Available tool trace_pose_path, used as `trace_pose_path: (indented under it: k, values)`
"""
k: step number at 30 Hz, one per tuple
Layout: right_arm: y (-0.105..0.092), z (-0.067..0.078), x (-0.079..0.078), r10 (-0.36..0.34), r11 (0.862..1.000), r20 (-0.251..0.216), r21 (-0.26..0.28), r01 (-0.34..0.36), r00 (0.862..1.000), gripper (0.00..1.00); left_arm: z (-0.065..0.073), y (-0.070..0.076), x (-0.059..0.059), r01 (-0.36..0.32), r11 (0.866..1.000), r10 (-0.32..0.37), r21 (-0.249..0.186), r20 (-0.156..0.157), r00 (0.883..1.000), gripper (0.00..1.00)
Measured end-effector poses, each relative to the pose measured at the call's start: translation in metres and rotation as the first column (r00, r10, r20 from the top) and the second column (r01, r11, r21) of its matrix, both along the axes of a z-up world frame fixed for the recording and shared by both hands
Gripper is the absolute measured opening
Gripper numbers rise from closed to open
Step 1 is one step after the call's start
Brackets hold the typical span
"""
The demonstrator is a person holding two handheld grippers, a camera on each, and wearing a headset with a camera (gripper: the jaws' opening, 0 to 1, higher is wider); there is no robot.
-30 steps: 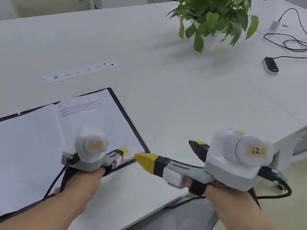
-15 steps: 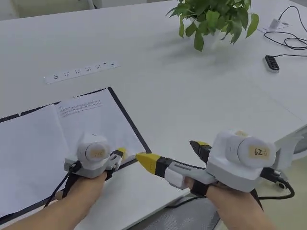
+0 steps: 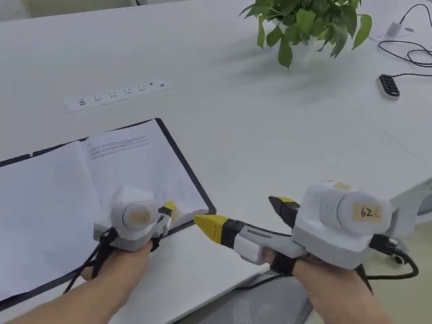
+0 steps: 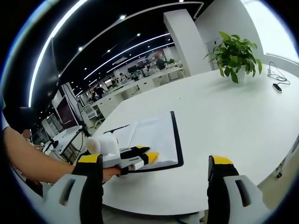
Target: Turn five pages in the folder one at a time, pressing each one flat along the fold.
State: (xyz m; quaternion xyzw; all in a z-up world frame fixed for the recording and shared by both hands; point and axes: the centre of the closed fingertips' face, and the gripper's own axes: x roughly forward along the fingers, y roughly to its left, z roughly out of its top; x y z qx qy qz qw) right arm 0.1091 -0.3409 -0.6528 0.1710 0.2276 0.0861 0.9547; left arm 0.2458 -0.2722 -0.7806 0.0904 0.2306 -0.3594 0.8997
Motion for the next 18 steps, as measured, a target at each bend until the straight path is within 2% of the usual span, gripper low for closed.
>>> trace_pose_path:
  k: [7, 10, 11, 12, 14, 16, 17, 18]
  values:
    - [0.002, -0.004, 0.006, 0.03, 1.0, -0.015, 0.01, -0.03, 0.999, 0.92, -0.001, 0.003, 0.003, -0.035, 0.999, 0.035, -0.018, -0.005, 0.999, 0.18]
    - [0.002, -0.003, 0.011, 0.04, 0.999, -0.014, 0.013, -0.04, 0.999, 0.91, 0.0, 0.013, 0.011, -0.087, 0.996, 0.086, -0.032, -0.023, 0.996, 0.06]
    - [0.002, -0.002, 0.012, 0.044, 0.999, -0.013, 0.014, -0.044, 0.999, 0.91, 0.0, 0.011, 0.01, -0.067, 0.997, 0.067, -0.033, -0.021, 0.998, 0.06]
    - [0.003, -0.001, 0.015, 0.051, 0.999, -0.008, 0.015, -0.05, 0.999, 0.9, 0.0, 0.011, 0.01, -0.035, 0.999, 0.035, -0.001, 0.009, 0.999, 0.06]
    - [0.005, -0.002, 0.02, 0.066, 0.998, -0.008, 0.019, -0.065, 0.998, 0.88, 0.0, 0.01, 0.01, -0.056, 0.998, 0.056, -0.022, -0.012, 0.998, 0.05]
    - [0.009, -0.003, 0.026, 0.09, 0.996, -0.015, 0.027, -0.089, 0.996, 0.83, 0.0, 0.01, 0.009, -0.065, 0.998, 0.064, -0.025, -0.012, 0.998, 0.05]
    - [0.012, -0.004, 0.031, 0.108, 0.994, -0.012, 0.034, -0.107, 0.994, 0.81, 0.0, 0.011, 0.01, -0.081, 0.996, 0.08, -0.04, -0.023, 0.997, 0.05]
    - [0.015, -0.008, 0.037, 0.12, 0.992, -0.02, 0.039, -0.119, 0.993, 0.81, 0.0, 0.011, 0.01, -0.083, 0.996, 0.082, -0.039, -0.021, 0.996, 0.04]
